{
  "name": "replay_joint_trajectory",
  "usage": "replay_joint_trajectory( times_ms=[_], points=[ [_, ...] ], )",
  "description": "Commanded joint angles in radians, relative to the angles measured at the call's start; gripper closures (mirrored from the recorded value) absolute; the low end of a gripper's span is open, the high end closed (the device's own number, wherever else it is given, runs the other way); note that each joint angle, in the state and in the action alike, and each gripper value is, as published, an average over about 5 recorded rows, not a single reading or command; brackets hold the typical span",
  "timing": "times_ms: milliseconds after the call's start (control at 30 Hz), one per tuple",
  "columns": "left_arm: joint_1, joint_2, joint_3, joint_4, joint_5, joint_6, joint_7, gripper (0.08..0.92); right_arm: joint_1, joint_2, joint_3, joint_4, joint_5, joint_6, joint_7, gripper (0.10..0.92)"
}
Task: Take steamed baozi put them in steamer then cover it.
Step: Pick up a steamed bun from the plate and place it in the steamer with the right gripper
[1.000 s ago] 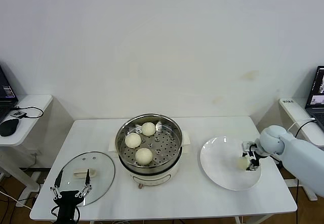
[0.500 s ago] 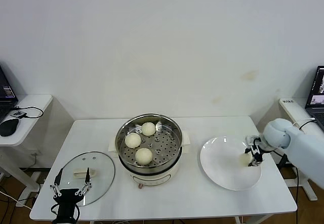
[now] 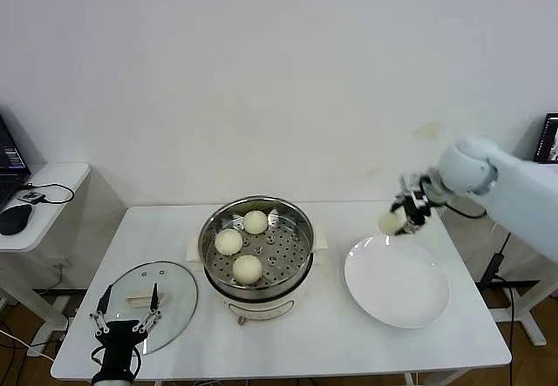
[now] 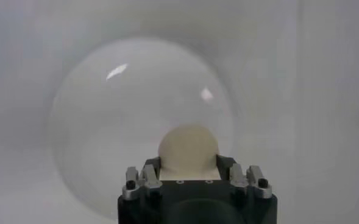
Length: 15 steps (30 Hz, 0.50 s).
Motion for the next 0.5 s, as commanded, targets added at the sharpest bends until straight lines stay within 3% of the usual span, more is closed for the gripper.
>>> replay_joint_trajectory(
  times_ms=[33,267,500],
  points=[
    [-0.001,0.000,-0.003,-0.001,-0.002,0.001,0.000,0.177,0.304,0.227,-0.208,0.052,0.283,-0.129,0.070,0.441],
    [-0.003,-0.005,-0.012,0.002,-0.006,0.000,-0.001,0.177,0.235,0.414,-0.224,0.008,0.405,-0.212,0.158,0.432],
    [0.002,-0.008,-0.024,-0.005,-0.014,0.000,-0.001,0.177,0.132,0.525,-0.227,-0.085,0.394,-0.245,0.193,0.431]
  ],
)
